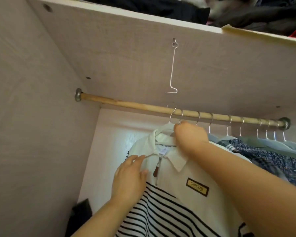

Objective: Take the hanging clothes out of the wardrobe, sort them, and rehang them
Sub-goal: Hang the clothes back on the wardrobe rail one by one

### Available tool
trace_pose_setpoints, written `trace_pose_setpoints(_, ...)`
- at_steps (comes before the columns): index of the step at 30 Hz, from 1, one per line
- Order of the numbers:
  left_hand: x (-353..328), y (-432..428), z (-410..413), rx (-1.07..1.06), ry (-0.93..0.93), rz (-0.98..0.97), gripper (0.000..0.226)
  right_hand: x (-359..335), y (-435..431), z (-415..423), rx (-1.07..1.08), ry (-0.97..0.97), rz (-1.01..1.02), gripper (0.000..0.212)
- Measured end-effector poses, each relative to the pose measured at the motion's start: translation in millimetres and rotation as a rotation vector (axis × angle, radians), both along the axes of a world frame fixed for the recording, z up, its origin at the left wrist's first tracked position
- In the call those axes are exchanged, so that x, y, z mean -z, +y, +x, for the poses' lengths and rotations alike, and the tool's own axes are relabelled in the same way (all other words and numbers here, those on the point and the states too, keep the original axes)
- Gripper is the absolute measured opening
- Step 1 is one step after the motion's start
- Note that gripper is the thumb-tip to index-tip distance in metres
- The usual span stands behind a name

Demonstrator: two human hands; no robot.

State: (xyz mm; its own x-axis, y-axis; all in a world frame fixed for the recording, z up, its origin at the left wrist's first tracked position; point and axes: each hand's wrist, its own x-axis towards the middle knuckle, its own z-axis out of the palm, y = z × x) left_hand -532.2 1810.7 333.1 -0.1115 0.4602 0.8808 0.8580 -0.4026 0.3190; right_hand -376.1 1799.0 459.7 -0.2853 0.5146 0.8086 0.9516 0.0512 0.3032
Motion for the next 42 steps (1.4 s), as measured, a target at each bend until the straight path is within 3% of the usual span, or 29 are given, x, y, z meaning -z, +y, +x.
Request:
trace_pose_setpoints(13,30,8,5,0.006,0.083,-0.060,0.046,-5,8,-13,0.015,0.092,-0.153,0.024)
trace_pose_setpoints(17,37,3,1,0.037,0.032,-0.114,0.048,9,0,-2,-0.012,0.141,-0.207,0.021)
trace_pose_setpoints(22,47,-15,15,0.054,0.037,-0.133,0.048,61,-26,3,-0.070,-0.050,-0.118,0.052)
trace_pose_setpoints(29,71,-53,42,0.048,0.052,-0.202,0.050,141,-83,25,-0.314,-0.139,-0.180,0.050)
trace_pose_setpoints(34,96,-94,54,-0.025,0.097,-0.306,0.048,198,-103,53,-0.527,-0.077,-0.068,0.055)
trace_pose_setpoints(42,134,-160,76,-0.104,0.155,-0.455,0.053,275,-161,99,-0.604,-0.092,-0.145,0.062)
